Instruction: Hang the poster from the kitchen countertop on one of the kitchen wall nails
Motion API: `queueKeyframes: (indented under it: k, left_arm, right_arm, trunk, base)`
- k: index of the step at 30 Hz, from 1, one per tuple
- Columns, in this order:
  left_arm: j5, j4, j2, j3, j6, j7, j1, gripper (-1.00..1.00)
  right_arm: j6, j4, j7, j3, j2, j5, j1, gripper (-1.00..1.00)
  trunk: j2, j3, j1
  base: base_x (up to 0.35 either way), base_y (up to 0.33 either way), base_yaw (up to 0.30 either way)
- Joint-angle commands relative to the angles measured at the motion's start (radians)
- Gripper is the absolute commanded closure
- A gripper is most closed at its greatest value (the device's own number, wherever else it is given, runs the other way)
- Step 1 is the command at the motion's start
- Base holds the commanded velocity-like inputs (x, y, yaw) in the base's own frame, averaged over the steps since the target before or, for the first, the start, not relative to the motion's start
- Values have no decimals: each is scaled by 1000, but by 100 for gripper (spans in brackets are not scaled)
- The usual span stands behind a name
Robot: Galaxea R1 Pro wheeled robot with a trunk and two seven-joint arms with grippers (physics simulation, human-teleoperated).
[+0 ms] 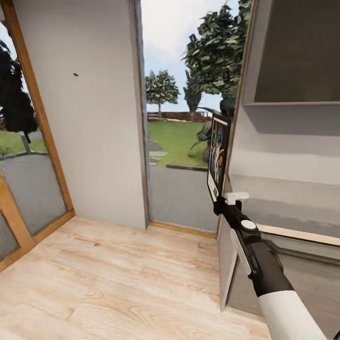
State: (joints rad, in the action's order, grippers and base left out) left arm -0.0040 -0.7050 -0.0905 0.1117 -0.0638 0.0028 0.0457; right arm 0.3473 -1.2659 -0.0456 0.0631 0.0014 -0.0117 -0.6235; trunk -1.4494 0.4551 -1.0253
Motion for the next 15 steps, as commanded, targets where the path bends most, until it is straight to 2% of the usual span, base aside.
queueKeyframes:
  k: [1,7,9,11,12,14,15]
  left_arm:
    - [0,-1,0,0,-2,0,0,-100]
    - [0,-1,0,0,-2,0,0,-100]
    - [-1,-1,-1,0,-2,0,0,-100]
    - [-1,-1,-1,0,-2,0,0,-100]
    - [-1,-1,-1,0,-2,0,0,-100]
    - [-1,-1,-2,0,-2,0,0,-100]
    - [0,-1,-6,0,-2,0,0,-100]
  right_arm:
    - [6,-1,-2,1,0,-4,-1,100]
    - [6,-1,0,2,0,-4,-1,100]
    - [6,-1,30,3,0,-4,-1,100]
    - [5,3,116,5,0,-3,-1,100]
    - [4,5,194,5,-2,-3,-1,100]
    - [4,7,274,4,-4,-1,0,100]
    - [4,9,384,3,-11,1,5,100]
  trunk:
    - [-1,0,0]
    - [-1,-5,0]
    - [-1,-6,0]
    - [-1,-7,0]
    - [-1,-8,0]
    - [-1,-8,0]
    - [-1,-8,0]
  base:
    - [-210,225,250]
    - [-110,86,250]
    - [-28,21,241]
    - [-12,9,167]
    - [-7,5,95]
    - [-5,4,68]
    - [-2,2,31]
